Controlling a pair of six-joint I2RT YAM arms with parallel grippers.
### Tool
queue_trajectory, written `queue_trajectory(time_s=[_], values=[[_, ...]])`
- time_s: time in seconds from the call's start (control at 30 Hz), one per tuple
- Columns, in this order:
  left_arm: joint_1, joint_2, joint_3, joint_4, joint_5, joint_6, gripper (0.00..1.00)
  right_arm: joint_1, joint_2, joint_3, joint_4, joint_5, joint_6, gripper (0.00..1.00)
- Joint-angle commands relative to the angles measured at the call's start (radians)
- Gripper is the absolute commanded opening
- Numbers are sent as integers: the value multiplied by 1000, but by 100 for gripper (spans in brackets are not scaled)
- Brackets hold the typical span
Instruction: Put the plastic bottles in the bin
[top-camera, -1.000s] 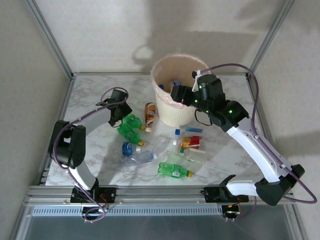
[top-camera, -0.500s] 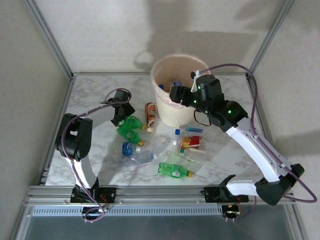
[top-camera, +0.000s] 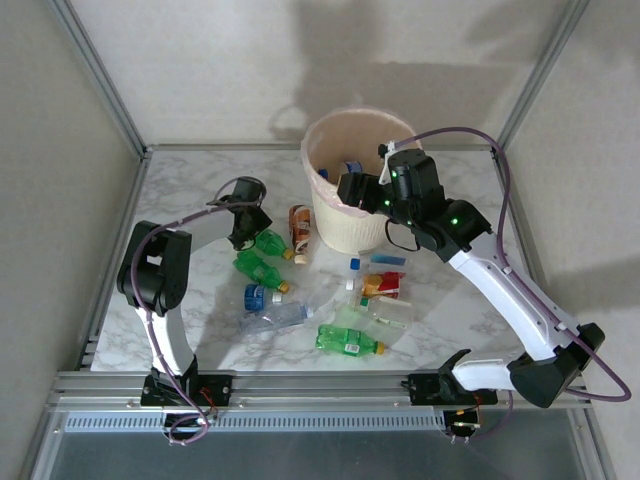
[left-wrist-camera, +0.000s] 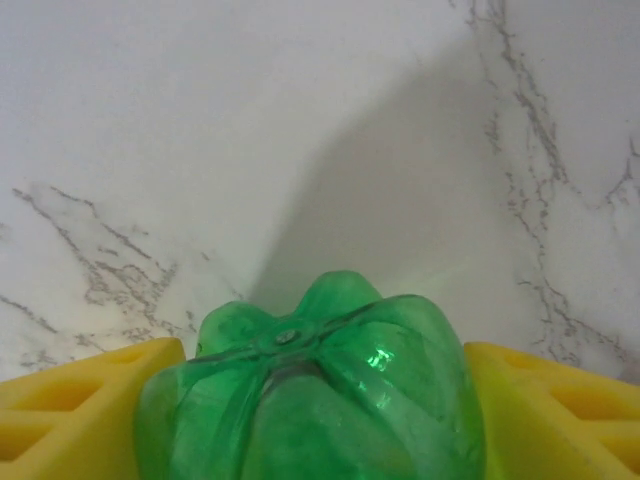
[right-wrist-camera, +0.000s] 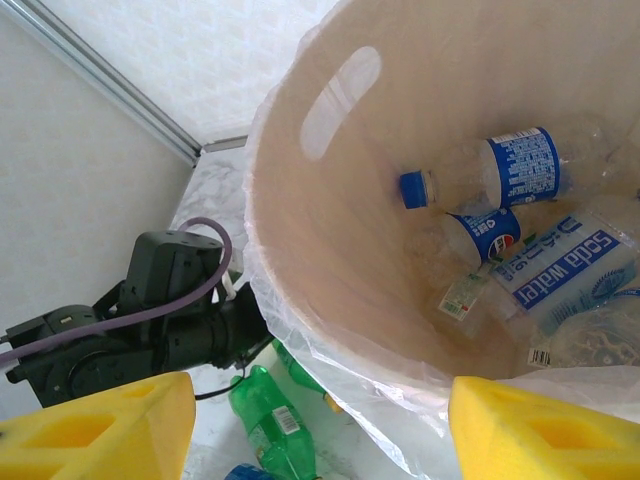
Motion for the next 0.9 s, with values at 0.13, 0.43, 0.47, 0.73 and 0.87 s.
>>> queue_trajectory(time_s=[0.13,0.43,0.47,0.73,0.87], values=[[9,-15,38,-7,16,-1,62,8,1,30,-1,-6,10,66],[14,-46,40,-19,26,10,53,8,-2,32,2,-5,13,64],[16,-53,38,-20,29,9,53,27,-3,30,2,-5,13,64],[35,-202,51,-55,50,3,51,55,-2,27,26,-34,9,63],[42,-297,71,-69,79,-3,51,74,-5,9,65,-65,2,63]])
